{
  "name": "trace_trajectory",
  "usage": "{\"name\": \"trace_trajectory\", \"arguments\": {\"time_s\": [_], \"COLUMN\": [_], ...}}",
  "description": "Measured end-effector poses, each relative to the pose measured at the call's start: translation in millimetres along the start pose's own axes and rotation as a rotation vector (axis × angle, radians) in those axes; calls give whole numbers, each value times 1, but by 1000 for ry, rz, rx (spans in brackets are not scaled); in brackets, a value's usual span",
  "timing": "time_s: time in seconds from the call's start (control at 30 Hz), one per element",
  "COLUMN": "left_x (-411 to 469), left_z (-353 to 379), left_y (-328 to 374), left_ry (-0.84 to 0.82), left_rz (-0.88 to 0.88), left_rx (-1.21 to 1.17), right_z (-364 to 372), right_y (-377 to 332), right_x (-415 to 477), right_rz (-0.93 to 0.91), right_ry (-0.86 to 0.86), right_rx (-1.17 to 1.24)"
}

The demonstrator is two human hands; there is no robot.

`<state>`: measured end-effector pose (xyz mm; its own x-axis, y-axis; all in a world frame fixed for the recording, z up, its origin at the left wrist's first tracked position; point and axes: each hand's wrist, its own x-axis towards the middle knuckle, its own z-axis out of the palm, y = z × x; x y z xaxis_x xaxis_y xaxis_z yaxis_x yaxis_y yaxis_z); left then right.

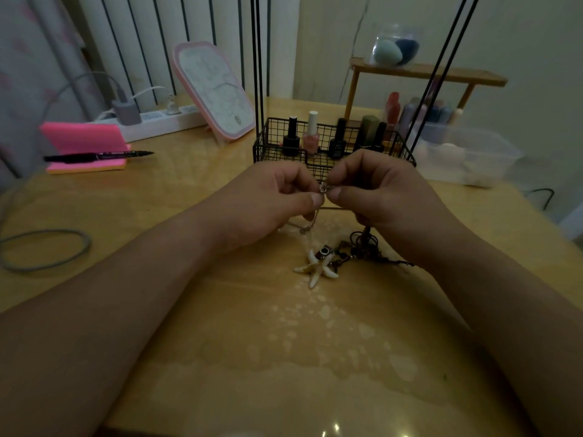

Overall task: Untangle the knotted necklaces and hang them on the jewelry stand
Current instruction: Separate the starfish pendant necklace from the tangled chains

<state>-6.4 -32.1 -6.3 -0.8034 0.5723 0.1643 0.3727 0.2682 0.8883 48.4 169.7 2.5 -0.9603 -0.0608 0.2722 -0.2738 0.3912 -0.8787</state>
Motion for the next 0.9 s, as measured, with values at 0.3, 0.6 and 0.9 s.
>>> {"name": "trace_trajectory", "arguments": {"time_s": [0.3,0.6,0.9], "left_x": [-1,2,-1], "left_z": [-2,-4,0], "left_y": [1,-2,3], "left_ry": [76,83,17], "left_rz": [21,-20,34], "left_rx": [-96,-89,-83], "right_z": [-1,0,3], "right_y": [3,-1,-1], "right_x": [1,1,1], "right_rz": [51,115,190], "right_ry": [-1,9,-36], "right_rx": [-166,-95,51]}}
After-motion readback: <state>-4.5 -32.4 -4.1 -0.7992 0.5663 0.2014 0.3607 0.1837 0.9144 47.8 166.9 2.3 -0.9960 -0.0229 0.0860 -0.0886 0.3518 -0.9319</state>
